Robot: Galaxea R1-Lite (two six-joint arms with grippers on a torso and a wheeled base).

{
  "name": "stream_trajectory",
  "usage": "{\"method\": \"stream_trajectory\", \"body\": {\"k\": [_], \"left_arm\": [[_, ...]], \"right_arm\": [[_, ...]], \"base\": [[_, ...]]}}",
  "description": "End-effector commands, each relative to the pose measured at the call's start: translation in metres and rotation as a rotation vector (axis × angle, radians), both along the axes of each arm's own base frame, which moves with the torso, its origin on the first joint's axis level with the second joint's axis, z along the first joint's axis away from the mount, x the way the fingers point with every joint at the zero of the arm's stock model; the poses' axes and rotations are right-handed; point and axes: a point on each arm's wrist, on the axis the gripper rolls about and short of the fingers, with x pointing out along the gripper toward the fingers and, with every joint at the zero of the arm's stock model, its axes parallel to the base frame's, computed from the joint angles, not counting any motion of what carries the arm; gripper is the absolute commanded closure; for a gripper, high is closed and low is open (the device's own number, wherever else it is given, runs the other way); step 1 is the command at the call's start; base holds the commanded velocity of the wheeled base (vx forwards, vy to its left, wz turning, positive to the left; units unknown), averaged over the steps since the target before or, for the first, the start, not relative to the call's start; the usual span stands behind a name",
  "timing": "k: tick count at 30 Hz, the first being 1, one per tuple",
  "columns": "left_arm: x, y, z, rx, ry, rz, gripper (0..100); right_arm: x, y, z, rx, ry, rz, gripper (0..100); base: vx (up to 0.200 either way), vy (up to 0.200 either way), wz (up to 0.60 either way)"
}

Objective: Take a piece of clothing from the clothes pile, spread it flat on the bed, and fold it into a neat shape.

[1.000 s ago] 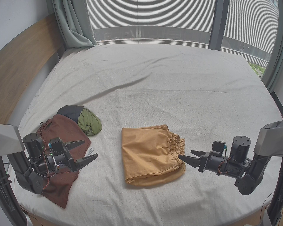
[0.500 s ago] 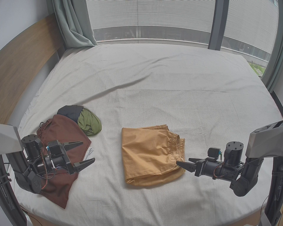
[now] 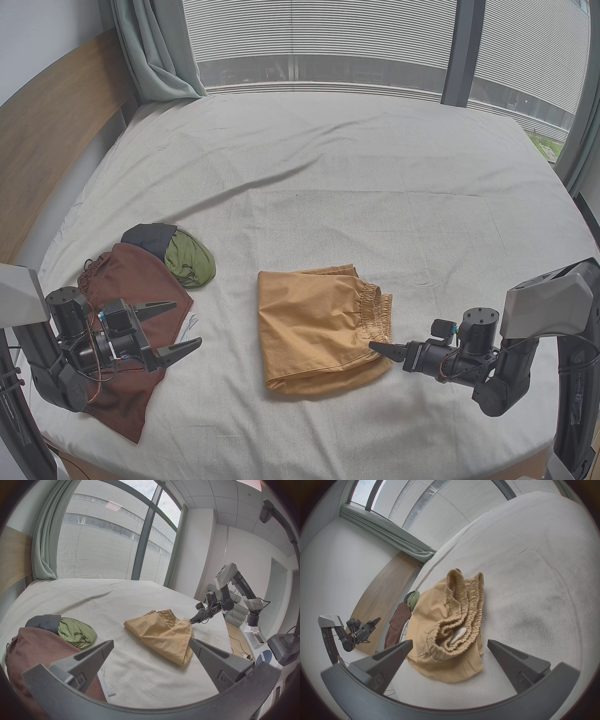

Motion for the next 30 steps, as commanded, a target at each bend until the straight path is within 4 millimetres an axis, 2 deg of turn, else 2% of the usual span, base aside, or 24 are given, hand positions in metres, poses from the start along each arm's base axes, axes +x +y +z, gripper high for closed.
{"method": "stream_trajectory", "body": {"k": [1,9,20,30], "left_arm": [[0.0,0.0,-0.003,0.005,0.004,-0.002,0],[-0.001,-0.002,-0.006,0.005,0.018,-0.008,0],[-0.004,-0.007,-0.012,0.006,0.048,-0.024,0],[-0.004,-0.007,-0.013,0.006,0.052,-0.023,0]], "right_arm": [[0.002,0.002,-0.016,-0.01,0.033,0.003,0],[0.01,0.01,-0.033,0.033,0.091,-0.008,0],[0.012,0.043,-0.025,0.117,0.099,0.005,0],[0.013,0.046,-0.025,0.128,0.099,-0.017,0]], "base": [[0.0,0.0,0.0],[0.0,0.0,0.0],[0.0,0.0,0.0],[0.0,0.0,0.0]]}}
